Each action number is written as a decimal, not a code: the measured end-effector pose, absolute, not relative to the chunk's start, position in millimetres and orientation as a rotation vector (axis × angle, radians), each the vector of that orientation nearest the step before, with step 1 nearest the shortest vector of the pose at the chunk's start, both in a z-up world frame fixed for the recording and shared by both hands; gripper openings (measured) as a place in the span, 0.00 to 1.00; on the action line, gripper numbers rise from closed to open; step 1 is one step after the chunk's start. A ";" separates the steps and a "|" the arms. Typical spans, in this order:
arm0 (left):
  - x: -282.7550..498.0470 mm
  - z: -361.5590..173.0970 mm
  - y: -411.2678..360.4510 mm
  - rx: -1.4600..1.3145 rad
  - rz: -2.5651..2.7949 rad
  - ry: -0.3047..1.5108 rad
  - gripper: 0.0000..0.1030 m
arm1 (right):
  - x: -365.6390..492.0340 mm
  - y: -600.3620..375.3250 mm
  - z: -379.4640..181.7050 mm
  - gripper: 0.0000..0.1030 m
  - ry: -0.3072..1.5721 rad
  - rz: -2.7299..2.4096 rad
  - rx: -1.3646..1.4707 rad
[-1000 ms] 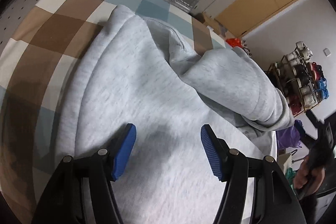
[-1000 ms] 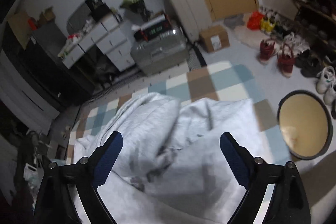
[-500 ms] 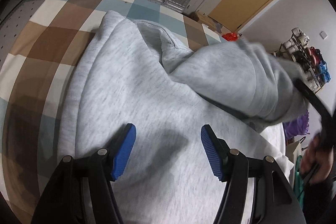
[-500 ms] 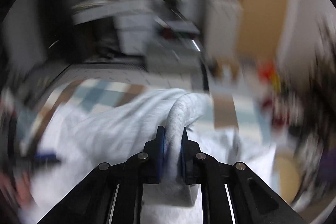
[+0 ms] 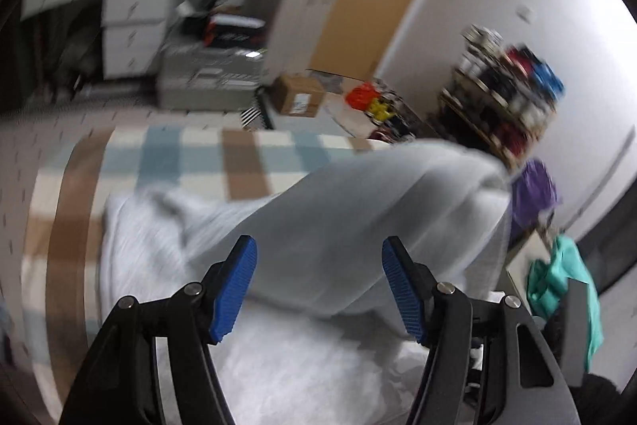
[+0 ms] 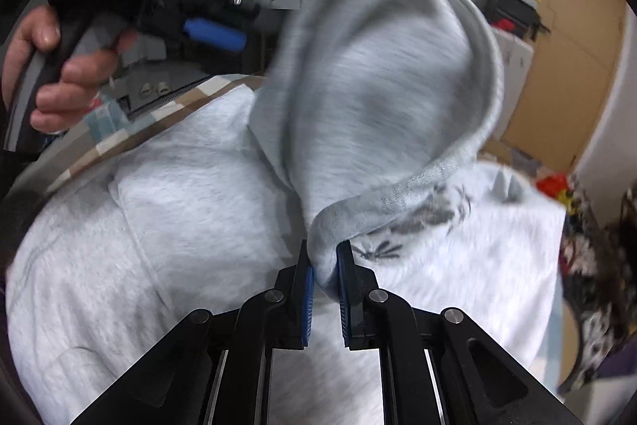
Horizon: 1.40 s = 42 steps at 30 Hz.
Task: Fold large clothes
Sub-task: 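Grasp the hood with the right gripper while the left gripper grasps the sweatshirt edge, then lift the hood with the right gripper and fold it over the body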
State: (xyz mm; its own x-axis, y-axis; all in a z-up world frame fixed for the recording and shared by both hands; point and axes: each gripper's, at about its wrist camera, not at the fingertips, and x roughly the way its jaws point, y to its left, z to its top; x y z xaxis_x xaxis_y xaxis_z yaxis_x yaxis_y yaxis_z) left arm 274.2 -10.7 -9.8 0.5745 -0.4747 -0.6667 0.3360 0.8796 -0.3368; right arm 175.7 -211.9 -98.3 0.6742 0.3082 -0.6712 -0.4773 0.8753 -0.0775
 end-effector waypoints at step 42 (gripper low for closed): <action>111.3 16.6 -41.7 0.094 -0.582 0.856 0.86 | 64.4 -273.1 -101.0 0.71 0.850 0.434 0.462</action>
State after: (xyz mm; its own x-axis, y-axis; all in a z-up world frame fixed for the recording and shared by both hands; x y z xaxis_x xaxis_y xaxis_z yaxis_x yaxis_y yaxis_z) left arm 111.3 -41.7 16.6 0.5103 -0.4461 -0.7352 0.5197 0.8411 -0.1497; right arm 64.4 -273.1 -101.0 0.5857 0.5355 -0.6084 -0.1784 0.8174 0.5478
